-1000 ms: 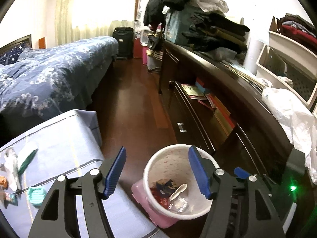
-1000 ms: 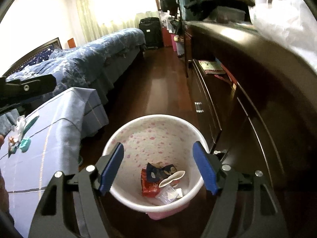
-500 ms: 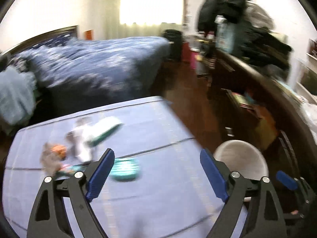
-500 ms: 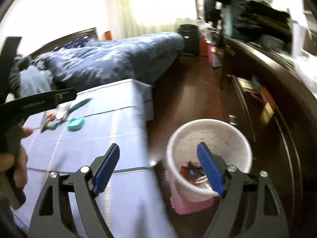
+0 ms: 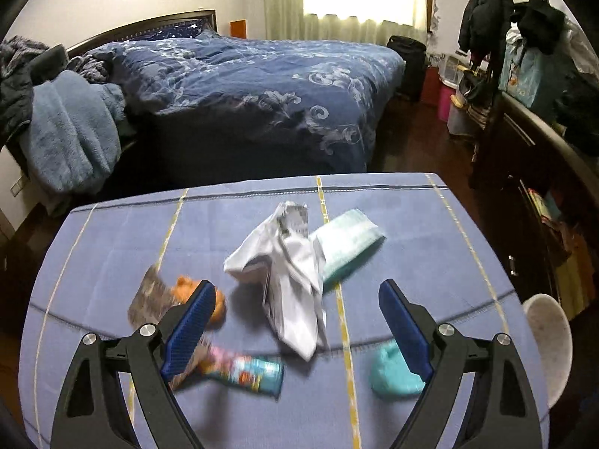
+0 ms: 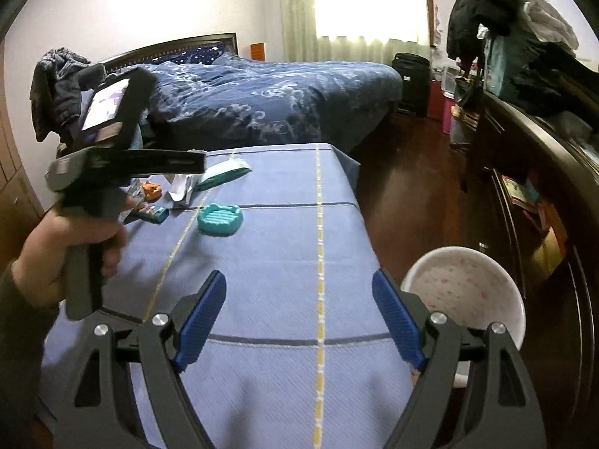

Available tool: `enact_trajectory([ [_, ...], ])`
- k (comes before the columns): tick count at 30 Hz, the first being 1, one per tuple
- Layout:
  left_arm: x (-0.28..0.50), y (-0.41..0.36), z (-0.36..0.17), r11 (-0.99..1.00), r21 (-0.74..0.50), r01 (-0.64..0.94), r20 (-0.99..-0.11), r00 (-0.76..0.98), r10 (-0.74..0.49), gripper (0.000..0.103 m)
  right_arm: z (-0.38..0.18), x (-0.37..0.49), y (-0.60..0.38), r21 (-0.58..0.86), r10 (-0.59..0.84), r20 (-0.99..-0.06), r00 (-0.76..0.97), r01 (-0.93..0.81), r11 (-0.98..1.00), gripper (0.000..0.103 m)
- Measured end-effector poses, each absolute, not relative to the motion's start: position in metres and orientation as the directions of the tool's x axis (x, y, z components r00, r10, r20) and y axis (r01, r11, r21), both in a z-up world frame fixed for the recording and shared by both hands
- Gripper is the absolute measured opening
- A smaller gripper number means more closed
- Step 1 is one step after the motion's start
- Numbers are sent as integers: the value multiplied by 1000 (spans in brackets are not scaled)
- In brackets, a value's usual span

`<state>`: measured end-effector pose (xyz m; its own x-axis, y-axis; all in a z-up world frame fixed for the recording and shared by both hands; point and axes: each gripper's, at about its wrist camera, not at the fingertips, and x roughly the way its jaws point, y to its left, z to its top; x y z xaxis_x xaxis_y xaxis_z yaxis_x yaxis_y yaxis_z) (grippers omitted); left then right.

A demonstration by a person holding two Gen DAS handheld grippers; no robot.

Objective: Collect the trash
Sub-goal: 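Return to the table and grasp the crumpled white paper with the left tool, then grasp the teal soap dish with the right tool while the left tool holds the paper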

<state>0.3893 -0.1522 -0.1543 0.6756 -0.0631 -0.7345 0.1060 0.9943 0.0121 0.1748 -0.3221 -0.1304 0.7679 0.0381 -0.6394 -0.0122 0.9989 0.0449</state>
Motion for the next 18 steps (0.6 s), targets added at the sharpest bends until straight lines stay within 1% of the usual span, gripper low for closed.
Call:
enact_trajectory([
  [8,414,-158,-170,992,68,110,-741,671,-23,88,-133,195,-313,45,56,-645,762,-36,998,81],
  [9,416,-156,-171,992,63,110,-743,669,-27,86,-133,197,-312,46,59,-644,762,-39,998,81],
  [10,418,-155,-171,992,55,112,-744,667,-34,77,-133,198,-312,47,62,-645,762,-42,998,81],
  [11,420,-153,-173,992,50,117,-751,659,-39,70,-133,200,-310,48,65,-645,761,-45,998,81],
  [12,422,-153,-175,992,51,119,-757,652,-39,56,-134,201,-310,49,68,-646,760,-47,998,81],
  [15,422,-151,-175,990,56,129,-751,659,-44,52,-134,204,-306,52,75,-647,759,-55,997,81],
  [18,421,-148,-173,991,51,123,-741,670,-45,45,-131,208,-301,51,81,-647,758,-63,997,81],
])
